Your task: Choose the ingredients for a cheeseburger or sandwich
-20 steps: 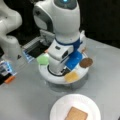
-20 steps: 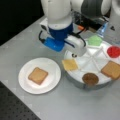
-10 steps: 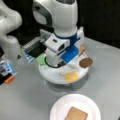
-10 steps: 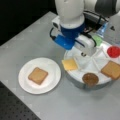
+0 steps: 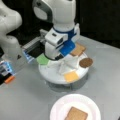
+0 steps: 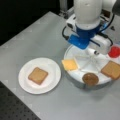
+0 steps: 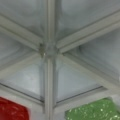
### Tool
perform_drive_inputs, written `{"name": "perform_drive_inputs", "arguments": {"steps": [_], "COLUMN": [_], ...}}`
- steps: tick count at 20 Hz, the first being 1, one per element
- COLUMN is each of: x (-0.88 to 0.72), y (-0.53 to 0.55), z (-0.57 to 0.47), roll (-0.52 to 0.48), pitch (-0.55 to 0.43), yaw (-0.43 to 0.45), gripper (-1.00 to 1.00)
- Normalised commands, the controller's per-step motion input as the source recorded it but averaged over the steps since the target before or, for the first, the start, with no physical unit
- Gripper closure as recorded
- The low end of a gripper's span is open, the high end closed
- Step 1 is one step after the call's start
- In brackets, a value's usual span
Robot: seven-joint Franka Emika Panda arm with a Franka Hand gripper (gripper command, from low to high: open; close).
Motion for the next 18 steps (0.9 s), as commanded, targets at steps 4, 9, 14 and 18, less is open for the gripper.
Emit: {"name": "perform_drive_inputs", "arguments": {"steps": [4,9,14,18], "x": [-0.25,-0.18,-0.16,-0.14], "y": [-0.05,-0.01,0.06,0.08], "z": [-0.22,-0.3,-0.23,-0.11], "roll": [-0.075,-0.053,-0.019,0.007], "pitch": [-0.196,-0.259,-0.227,-0.148], "yaw": [0.131,0.101,0.09,0.075], "gripper": [-1.0,-1.0,-1.0,-1.0]}}
